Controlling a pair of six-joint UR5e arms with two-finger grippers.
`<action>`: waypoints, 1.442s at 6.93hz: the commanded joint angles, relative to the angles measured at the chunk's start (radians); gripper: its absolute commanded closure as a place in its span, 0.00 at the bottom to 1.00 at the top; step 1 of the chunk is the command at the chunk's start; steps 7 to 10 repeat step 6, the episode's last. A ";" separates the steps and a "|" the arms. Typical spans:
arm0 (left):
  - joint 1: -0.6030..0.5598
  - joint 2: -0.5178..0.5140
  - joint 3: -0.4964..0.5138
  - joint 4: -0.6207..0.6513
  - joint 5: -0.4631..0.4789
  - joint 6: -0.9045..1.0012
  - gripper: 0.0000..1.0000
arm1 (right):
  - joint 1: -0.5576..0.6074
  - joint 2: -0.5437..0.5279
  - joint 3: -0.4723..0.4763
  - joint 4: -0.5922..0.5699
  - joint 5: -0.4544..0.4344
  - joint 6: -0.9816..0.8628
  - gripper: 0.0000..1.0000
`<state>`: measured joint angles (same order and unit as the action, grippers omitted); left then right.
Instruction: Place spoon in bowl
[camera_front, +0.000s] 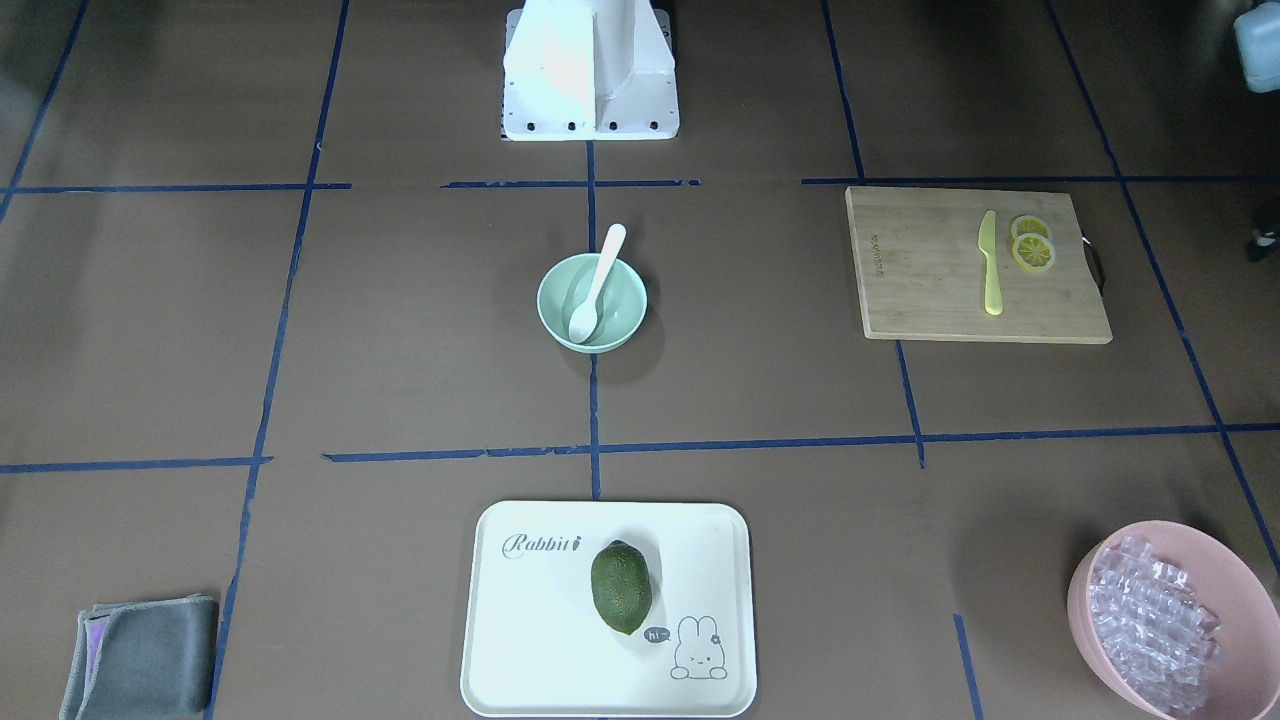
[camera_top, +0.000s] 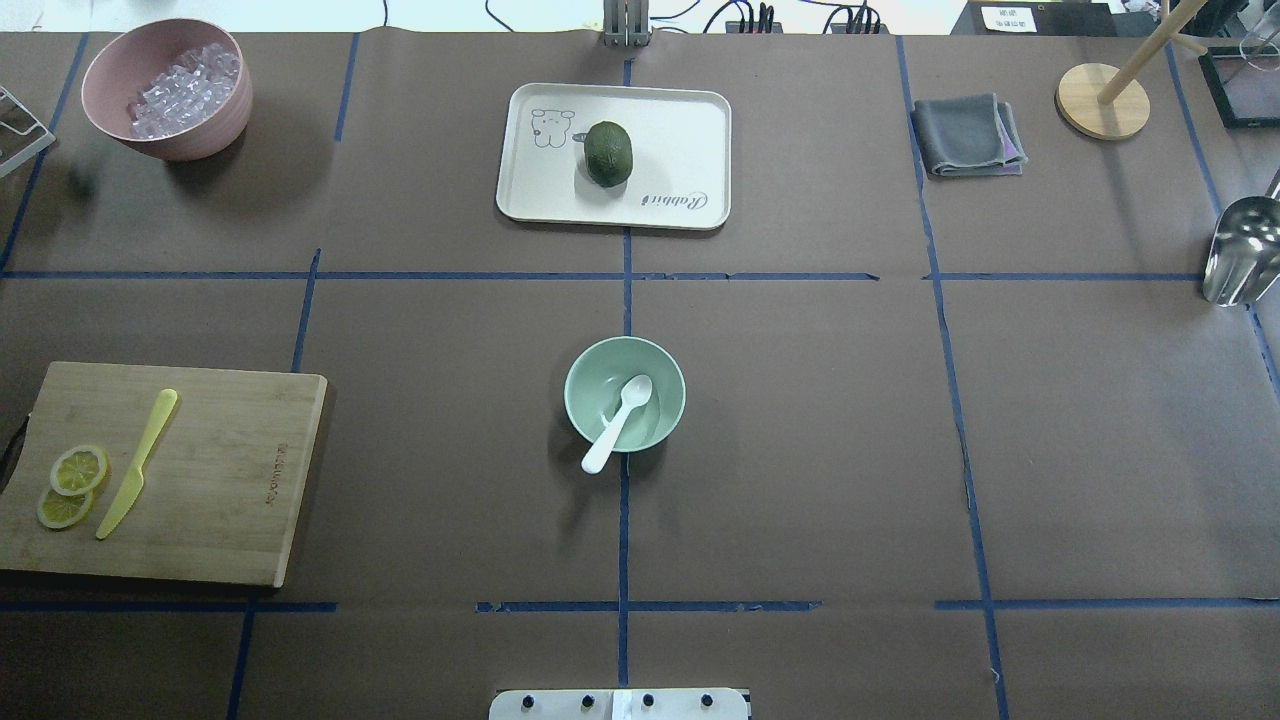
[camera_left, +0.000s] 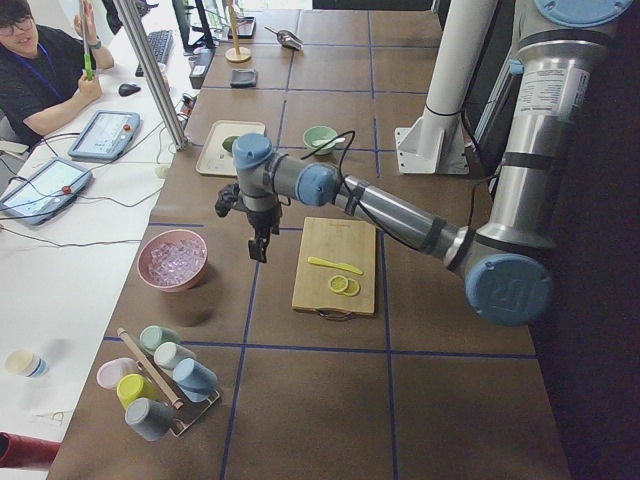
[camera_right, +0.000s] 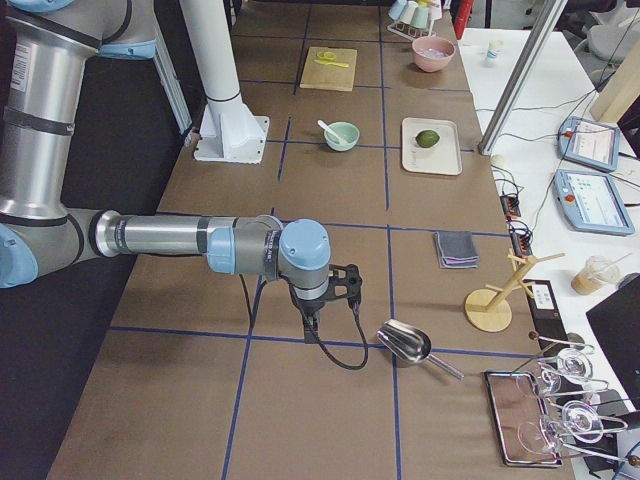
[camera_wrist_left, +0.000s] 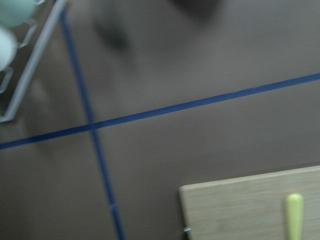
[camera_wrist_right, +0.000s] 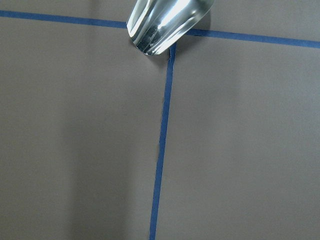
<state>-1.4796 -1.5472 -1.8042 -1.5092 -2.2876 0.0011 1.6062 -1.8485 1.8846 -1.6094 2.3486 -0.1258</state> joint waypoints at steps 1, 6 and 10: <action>-0.114 0.093 0.013 -0.017 -0.048 0.103 0.00 | 0.000 0.000 -0.001 0.002 0.001 0.000 0.00; -0.117 0.099 0.005 -0.019 -0.096 0.103 0.00 | 0.000 0.000 -0.001 0.006 -0.003 -0.003 0.00; -0.117 0.099 0.005 -0.019 -0.096 0.103 0.00 | 0.000 0.000 -0.001 0.006 -0.003 -0.003 0.00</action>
